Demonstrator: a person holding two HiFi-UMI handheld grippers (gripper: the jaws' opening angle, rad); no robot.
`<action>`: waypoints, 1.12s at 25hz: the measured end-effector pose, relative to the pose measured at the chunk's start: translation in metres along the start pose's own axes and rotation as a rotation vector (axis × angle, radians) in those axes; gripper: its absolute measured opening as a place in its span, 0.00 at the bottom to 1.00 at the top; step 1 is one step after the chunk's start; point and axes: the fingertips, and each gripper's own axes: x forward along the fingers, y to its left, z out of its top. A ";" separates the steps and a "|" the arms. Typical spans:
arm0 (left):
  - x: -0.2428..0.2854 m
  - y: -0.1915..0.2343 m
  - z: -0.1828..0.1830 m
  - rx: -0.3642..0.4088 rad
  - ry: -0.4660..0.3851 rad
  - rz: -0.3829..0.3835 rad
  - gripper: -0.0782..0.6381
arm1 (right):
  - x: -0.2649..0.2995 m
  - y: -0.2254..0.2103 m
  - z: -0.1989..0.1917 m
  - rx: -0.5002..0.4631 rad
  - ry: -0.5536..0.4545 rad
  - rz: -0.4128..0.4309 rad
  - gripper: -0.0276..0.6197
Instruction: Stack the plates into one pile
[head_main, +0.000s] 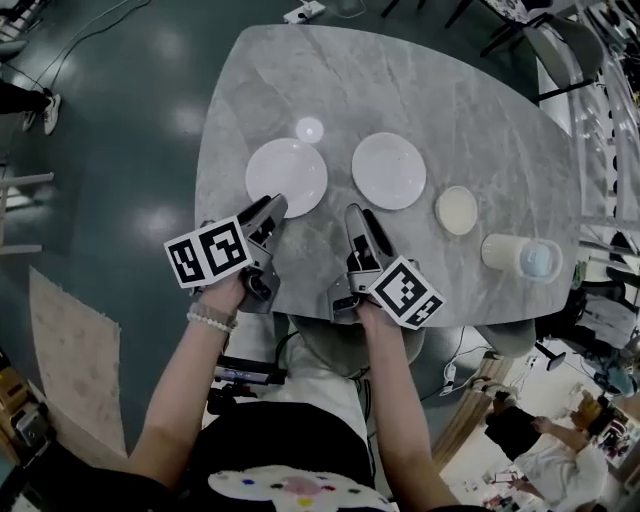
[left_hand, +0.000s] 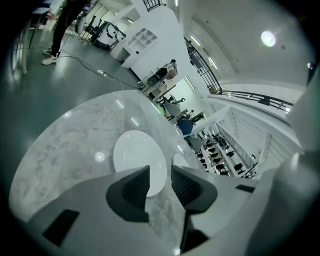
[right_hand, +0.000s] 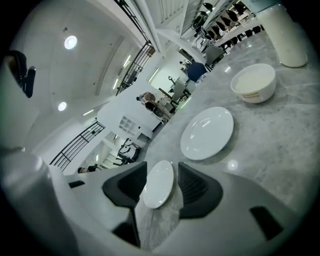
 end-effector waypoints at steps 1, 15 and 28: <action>-0.004 0.005 -0.001 -0.008 -0.004 0.007 0.29 | 0.000 0.003 -0.004 -0.011 0.011 0.008 0.35; -0.018 0.055 -0.012 -0.196 -0.033 0.049 0.31 | -0.010 0.017 -0.044 -0.066 0.103 0.020 0.34; -0.002 0.059 -0.011 -0.268 -0.028 0.014 0.31 | -0.018 0.012 -0.061 -0.061 0.124 0.010 0.34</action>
